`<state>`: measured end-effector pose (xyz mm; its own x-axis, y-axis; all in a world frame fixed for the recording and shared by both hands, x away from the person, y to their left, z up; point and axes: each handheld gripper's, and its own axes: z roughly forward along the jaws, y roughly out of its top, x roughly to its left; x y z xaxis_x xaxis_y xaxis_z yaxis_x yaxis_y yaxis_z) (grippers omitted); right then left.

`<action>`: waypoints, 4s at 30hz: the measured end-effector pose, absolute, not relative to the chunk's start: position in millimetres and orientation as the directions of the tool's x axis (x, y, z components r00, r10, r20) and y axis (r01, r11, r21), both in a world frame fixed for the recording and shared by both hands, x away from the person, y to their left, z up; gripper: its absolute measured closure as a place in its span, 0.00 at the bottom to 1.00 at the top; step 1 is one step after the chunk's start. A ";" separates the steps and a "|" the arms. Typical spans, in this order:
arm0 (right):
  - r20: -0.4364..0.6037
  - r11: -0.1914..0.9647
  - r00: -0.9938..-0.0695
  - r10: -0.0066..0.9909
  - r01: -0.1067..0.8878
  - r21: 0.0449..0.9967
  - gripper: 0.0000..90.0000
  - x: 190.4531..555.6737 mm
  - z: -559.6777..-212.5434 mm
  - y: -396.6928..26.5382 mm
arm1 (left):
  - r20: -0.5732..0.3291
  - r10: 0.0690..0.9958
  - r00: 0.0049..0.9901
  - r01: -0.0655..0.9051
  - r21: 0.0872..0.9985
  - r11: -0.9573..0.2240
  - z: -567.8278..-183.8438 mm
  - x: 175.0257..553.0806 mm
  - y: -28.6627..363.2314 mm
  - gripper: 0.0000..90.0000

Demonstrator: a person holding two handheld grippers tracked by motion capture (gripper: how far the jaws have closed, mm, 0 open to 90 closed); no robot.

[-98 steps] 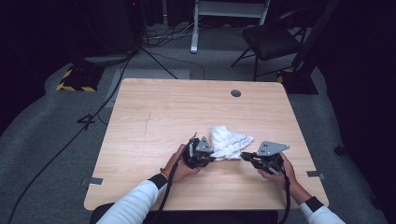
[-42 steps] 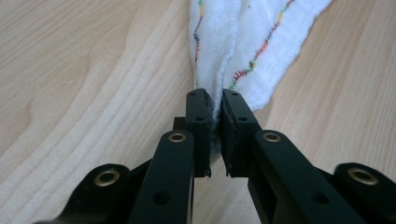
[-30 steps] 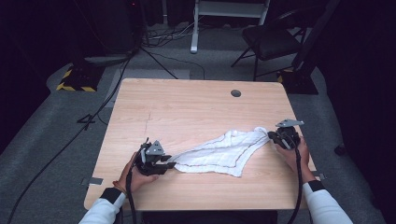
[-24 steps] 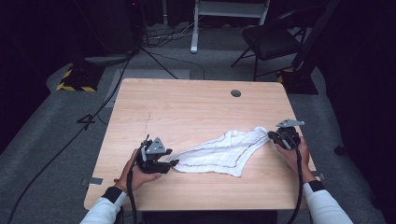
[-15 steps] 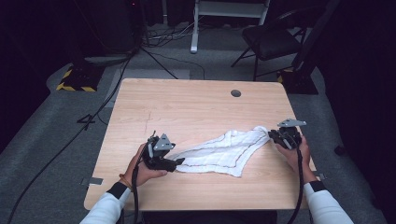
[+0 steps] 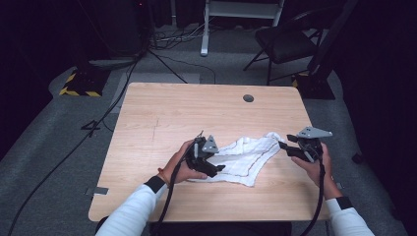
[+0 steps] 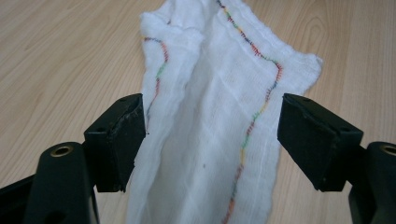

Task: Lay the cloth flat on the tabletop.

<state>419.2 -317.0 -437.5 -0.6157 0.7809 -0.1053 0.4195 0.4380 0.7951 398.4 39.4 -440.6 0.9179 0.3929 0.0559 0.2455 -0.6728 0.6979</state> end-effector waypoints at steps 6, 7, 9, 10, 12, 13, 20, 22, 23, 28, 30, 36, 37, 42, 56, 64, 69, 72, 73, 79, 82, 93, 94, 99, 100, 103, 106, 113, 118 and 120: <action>-0.105 0.511 -0.741 0.663 0.345 0.788 0.57 394.4 -442.0 -290.2 | 0.056 0.373 0.926 0.242 0.669 -0.703 -453.6 416.6 12.4 0.31; -0.110 0.553 -0.787 0.608 0.320 0.770 0.57 386.0 -447.4 -279.9 | 0.045 0.377 0.925 0.252 0.668 -0.700 -455.8 420.0 9.3 0.33; -0.089 0.572 -0.826 0.557 0.304 0.762 0.56 378.2 -454.1 -270.0 | 0.041 0.383 0.923 0.262 0.662 -0.702 -459.1 427.2 4.9 0.36; -0.095 0.595 -0.846 0.526 0.286 0.751 0.56 374.4 -457.0 -264.8 | 0.040 0.392 0.919 0.268 0.666 -0.696 -460.4 429.7 3.5 0.39; -0.088 0.620 -0.872 0.482 0.268 0.737 0.55 367.6 -462.7 -255.2 | 0.043 0.392 0.919 0.264 0.672 -0.692 -463.9 436.4 1.2 0.45; -0.074 0.626 -0.885 0.460 0.263 0.734 0.55 364.9 -465.8 -251.0 | 0.043 0.392 0.919 0.264 0.672 -0.692 -463.9 436.4 1.2 0.50; -0.064 0.703 -0.930 0.362 0.228 0.674 0.54 357.2 -485.5 -226.8 | 0.069 0.399 0.915 0.251 0.676 -0.693 -467.3 446.3 9.0 0.78; -0.061 0.708 -0.933 0.355 0.226 0.669 0.55 357.7 -489.6 -225.4 | 0.070 0.405 0.912 0.256 0.675 -0.692 -467.0 448.9 13.0 0.84; -0.061 0.708 -0.933 0.355 0.226 0.669 0.55 357.7 -489.6 -225.4 | 0.072 0.409 0.910 0.257 0.678 -0.689 -467.2 450.5 14.9 0.84; -0.069 0.702 -0.918 0.391 0.249 0.667 0.76 361.9 -488.6 -230.7 | 0.057 0.444 0.894 0.284 0.695 -0.661 -465.4 457.9 27.7 0.96; -0.074 0.704 -0.917 0.391 0.247 0.666 0.80 362.5 -488.5 -231.8 | 0.039 0.456 0.889 0.298 0.706 -0.642 -463.7 461.7 34.1 0.97; -0.094 0.719 -0.914 0.394 0.242 0.651 0.93 363.6 -486.9 -236.8 | 0.038 0.509 0.860 0.325 0.727 -0.604 -461.3 471.0 54.9 0.98; -0.094 0.719 -0.914 0.394 0.242 0.651 0.93 363.6 -486.9 -236.8 | 0.038 0.509 0.860 0.325 0.727 -0.604 -461.3 471.0 54.9 0.98; -0.083 0.722 -0.914 0.397 0.255 0.643 0.94 364.2 -485.3 -244.0 | 0.025 0.558 0.830 0.362 0.737 -0.571 -459.5 476.9 75.1 0.98; -0.043 0.705 -0.910 0.412 0.288 0.648 0.94 353.7 -483.1 -268.9 | -0.002 0.606 0.795 0.421 0.720 -0.551 -460.0 475.7 116.1 0.98; -0.030 0.688 -0.907 0.421 0.297 0.662 0.86 345.4 -478.4 -280.7 | -0.019 0.614 0.789 0.447 0.704 -0.553 -463.2 466.6 137.7 0.97; -0.056 0.622 -0.860 0.508 0.321 0.714 0.73 357.7 -465.0 -289.6 | -0.019 0.642 0.767 0.475 0.689 -0.547 -467.1 466.5 146.4 0.84; -0.070 0.599 -0.834 0.547 0.332 0.728 0.68 366.5 -460.8 -291.8 | -0.033 0.655 0.755 0.482 0.705 -0.520 -466.3 467.4 148.5 0.75; -0.070 0.574 -0.813 0.577 0.344 0.743 0.64 378.3 -457.8 -293.8 | -0.041 0.651 0.758 0.478 0.714 -0.511 -465.9 467.8 148.3 0.67; -0.114 0.556 -0.747 0.655 0.374 0.742 0.56 423.2 -453.9 -286.9 | -0.040 0.658 0.752 0.481 0.716 -0.506 -470.7 476.2 128.1 0.34; -0.102 0.537 -0.731 0.674 0.390 0.748 0.54 440.0 -453.2 -282.0 | -0.038 0.662 0.749 0.492 0.701 -0.516 -473.9 481.2 121.6 0.31; -0.058 0.478 -0.659 0.750 0.479 0.737 0.49 505.8 -467.5 -256.6 | -0.056 0.738 0.672 0.569 0.676 -0.467 -486.1 503.7 125.8 0.31; -0.056 0.472 -0.652 0.757 0.484 0.737 0.49 509.1 -469.3 -255.0 | -0.062 0.739 0.671 0.575 0.673 -0.465 -486.6 504.2 129.1 0.32; -0.050 0.471 -0.639 0.768 0.510 0.720 0.54 522.1 -478.2 -245.4 | -0.068 0.738 0.671 0.583 0.663 -0.469 -490.2 506.2 135.3 0.48; -0.039 0.464 -0.632 0.774 0.524 0.714 0.64 525.7 -482.2 -242.5 | -0.062 0.719 0.693 0.572 0.653 -0.495 -491.8 506.9 135.8 0.54; -0.047 0.478 -0.638 0.769 0.524 0.705 0.81 527.6 -486.9 -238.7 | -0.069 0.701 0.710 0.560 0.659 -0.502 -491.7 506.2 135.0 0.68; -0.066 0.488 -0.636 0.769 0.517 0.703 0.96 526.5 -487.7 -238.2 | -0.064 0.684 0.727 0.544 0.661 -0.516 -491.4 505.6 133.0 0.83; -0.081 0.473 -0.651 0.755 0.456 0.754 0.99 514.2 -470.7 -248.5 | -0.023 0.668 0.744 0.477 0.718 -0.507 -473.4 498.5 136.0 0.96; -0.105 0.461 -0.661 0.743 0.392 0.796 0.99 501.6 -446.6 -253.2 | -0.008 0.657 0.754 0.419 0.776 -0.472 -450.5 488.9 140.9 0.96; -0.110 0.449 -0.665 0.739 0.364 0.816 0.99 494.7 -434.4 -255.5 | 0.006 0.655 0.755 0.390 0.799 -0.457 -439.5 483.2 142.4 0.96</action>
<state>494.7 -255.5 -434.4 -0.6652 0.7385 -0.1098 0.3642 0.4494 0.8157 483.2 142.4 -439.5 0.7552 0.6554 0.0060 0.3902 -0.4570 0.7993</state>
